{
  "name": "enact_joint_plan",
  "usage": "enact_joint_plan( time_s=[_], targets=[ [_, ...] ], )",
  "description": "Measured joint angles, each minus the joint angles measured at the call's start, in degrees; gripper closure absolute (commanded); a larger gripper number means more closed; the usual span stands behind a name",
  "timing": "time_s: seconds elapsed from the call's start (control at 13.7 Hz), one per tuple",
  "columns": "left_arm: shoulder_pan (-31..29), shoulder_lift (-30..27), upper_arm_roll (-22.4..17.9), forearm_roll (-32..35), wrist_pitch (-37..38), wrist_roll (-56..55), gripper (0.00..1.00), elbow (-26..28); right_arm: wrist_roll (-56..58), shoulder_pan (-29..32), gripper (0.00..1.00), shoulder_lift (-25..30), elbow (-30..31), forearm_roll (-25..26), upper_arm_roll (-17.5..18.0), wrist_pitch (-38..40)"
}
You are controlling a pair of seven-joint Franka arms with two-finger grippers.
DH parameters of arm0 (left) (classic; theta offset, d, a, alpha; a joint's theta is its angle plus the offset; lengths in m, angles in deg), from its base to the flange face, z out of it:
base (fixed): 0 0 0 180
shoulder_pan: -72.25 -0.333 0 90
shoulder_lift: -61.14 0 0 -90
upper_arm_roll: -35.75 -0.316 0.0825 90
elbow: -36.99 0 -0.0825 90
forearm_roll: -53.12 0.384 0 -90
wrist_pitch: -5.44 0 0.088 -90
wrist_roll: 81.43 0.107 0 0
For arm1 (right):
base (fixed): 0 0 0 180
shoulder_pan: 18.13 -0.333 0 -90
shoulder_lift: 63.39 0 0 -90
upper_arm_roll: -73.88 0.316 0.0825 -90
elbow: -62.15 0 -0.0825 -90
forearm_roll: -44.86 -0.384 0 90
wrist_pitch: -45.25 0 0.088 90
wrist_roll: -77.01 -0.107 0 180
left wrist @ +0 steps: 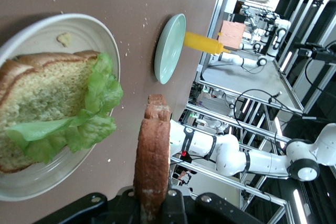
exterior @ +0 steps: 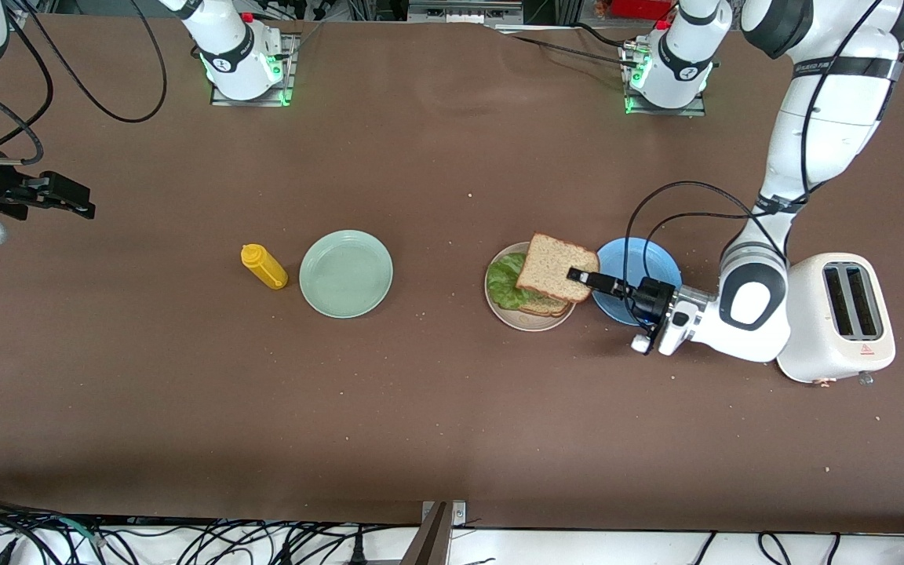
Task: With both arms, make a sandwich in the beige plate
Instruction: 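Carry the bread slice with the left gripper over the lettuce, then lower the bread slice onto the lettuce and open the left gripper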
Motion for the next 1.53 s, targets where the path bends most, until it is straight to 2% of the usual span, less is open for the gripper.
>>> enact_joint_plan(
  time_s=[0.44,0.66,0.73,0.8,0.88,1.39,1.53],
  targets=[
    [3.1,0.5,0.1,-0.3,-5.6,1.8,1.0,1.2,0.0,0.0,0.0,0.0,0.0,0.0,0.0,-0.1],
    [3.4,0.5,0.1,-0.3,-6.0,1.8,0.98,1.3,0.0,0.0,0.0,0.0,0.0,0.0,0.0,-0.1],
    [3.4,0.5,0.1,-0.3,-6.0,1.8,0.56,1.3,0.0,0.0,0.0,0.0,0.0,0.0,0.0,-0.1],
    [3.4,0.5,0.0,-0.3,-6.1,1.8,0.04,1.3,0.0,0.0,0.0,0.0,0.0,0.0,0.0,-0.1],
    [3.4,0.5,0.0,-0.3,-6.1,1.8,0.0,1.3,0.0,0.0,0.0,0.0,0.0,0.0,0.0,-0.2],
    [3.2,0.1,-0.4,0.0,-6.4,2.1,0.0,0.2,0.0,0.0,0.0,0.0,0.0,0.0,0.0,-1.0],
    [3.2,-0.3,-0.4,3.1,-6.4,2.1,0.0,-1.9,0.0,0.0,0.0,0.0,0.0,0.0,0.0,-1.1]
  ],
)
